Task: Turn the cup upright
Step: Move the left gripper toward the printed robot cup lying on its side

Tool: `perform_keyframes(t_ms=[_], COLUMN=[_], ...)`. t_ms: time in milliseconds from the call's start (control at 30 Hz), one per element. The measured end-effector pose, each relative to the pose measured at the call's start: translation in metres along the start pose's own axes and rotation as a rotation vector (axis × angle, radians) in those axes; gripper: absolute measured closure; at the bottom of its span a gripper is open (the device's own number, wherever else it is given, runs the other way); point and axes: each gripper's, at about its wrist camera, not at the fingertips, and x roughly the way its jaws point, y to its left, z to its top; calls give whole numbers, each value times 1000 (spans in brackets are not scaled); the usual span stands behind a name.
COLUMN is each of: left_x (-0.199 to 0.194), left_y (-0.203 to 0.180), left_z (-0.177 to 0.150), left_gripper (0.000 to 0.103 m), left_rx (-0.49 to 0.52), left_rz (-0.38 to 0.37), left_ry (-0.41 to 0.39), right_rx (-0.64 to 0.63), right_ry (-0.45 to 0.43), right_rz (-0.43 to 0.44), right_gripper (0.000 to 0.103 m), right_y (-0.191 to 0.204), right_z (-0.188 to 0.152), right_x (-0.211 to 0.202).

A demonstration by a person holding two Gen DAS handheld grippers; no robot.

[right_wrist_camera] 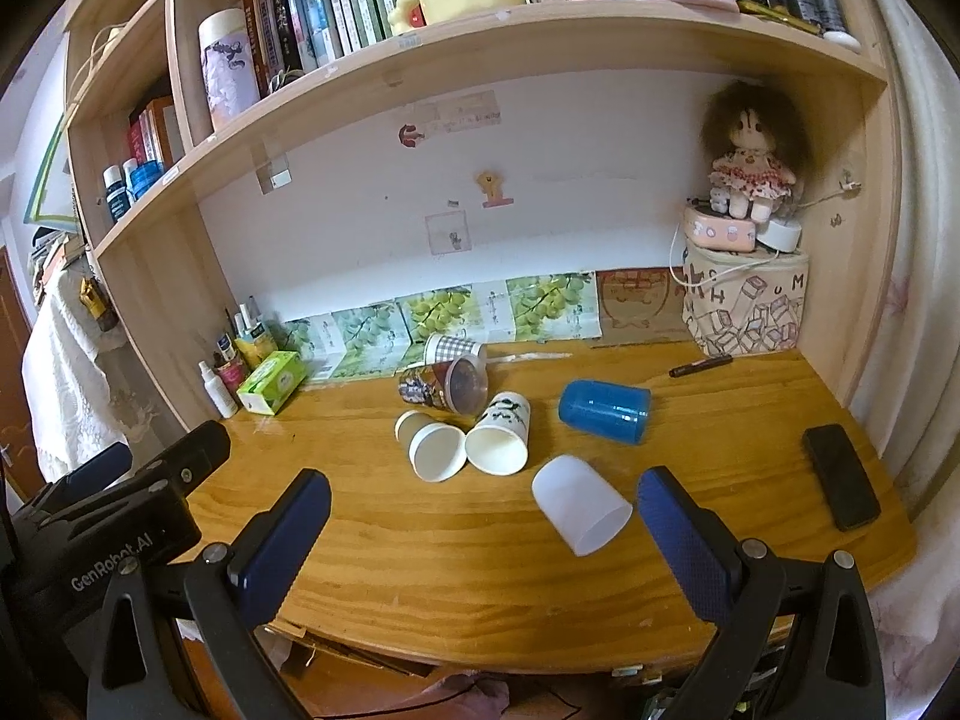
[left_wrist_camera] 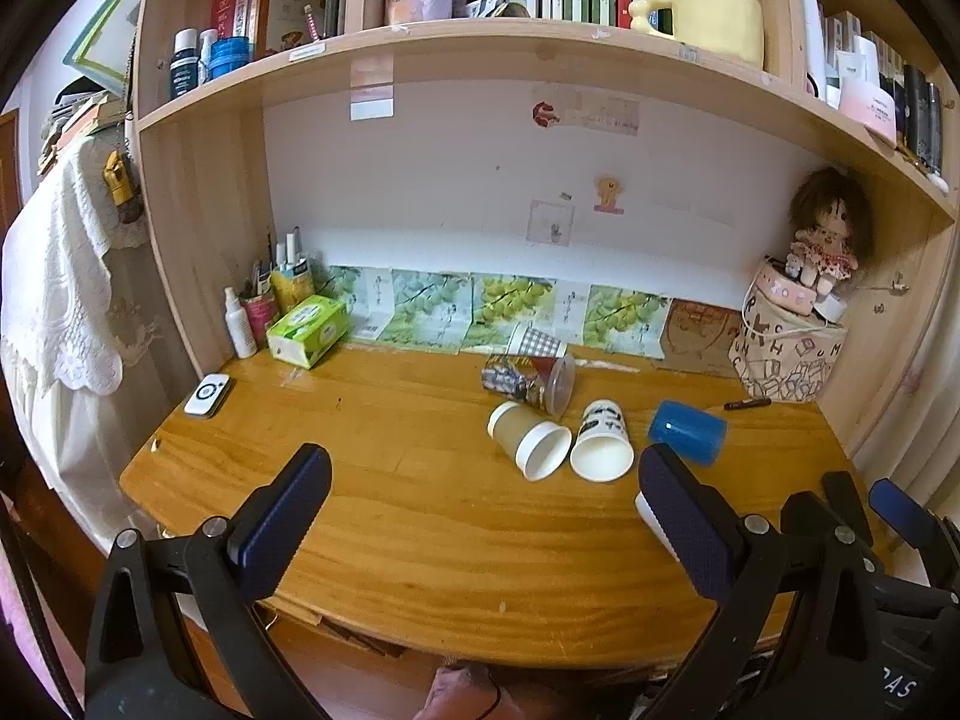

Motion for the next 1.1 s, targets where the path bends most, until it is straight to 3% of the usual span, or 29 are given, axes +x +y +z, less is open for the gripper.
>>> perform_keyframes(t_ms=[233, 433, 900, 1100], left_x=[21, 54, 173, 237], left_y=[3, 4, -3, 4], left_z=[16, 35, 81, 98], left_gripper=[1, 1, 1, 1], left_rx=[5, 17, -4, -122], left_rz=[-29, -58, -116, -160], left_ry=[-19, 10, 253, 405], right_rx=[-2, 6, 9, 8], right_ry=[-23, -18, 78, 140], right_rz=[-23, -31, -27, -50], right_gripper=[0, 0, 0, 0], right_y=[3, 5, 10, 7], right_z=[15, 30, 71, 83], right_x=[16, 43, 135, 175])
